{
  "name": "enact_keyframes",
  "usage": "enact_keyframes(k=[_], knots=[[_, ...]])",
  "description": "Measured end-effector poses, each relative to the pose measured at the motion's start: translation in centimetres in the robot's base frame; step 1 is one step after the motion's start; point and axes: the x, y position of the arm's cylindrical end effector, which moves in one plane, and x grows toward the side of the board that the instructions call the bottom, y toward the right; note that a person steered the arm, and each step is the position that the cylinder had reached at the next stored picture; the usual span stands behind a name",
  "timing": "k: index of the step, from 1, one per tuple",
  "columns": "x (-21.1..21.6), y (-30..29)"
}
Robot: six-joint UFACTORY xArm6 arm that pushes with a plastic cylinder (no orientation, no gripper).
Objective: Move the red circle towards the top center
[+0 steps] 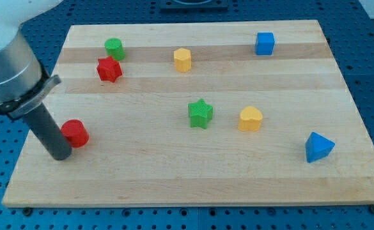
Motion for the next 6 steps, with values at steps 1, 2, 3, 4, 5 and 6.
enact_keyframes(k=[1,2,3,4,5,6], knots=[[-0.6,-0.4],[-2.7,4.1],[-4.3,5.1],[-4.6,3.7],[-4.7,2.9],[-6.1,4.4]])
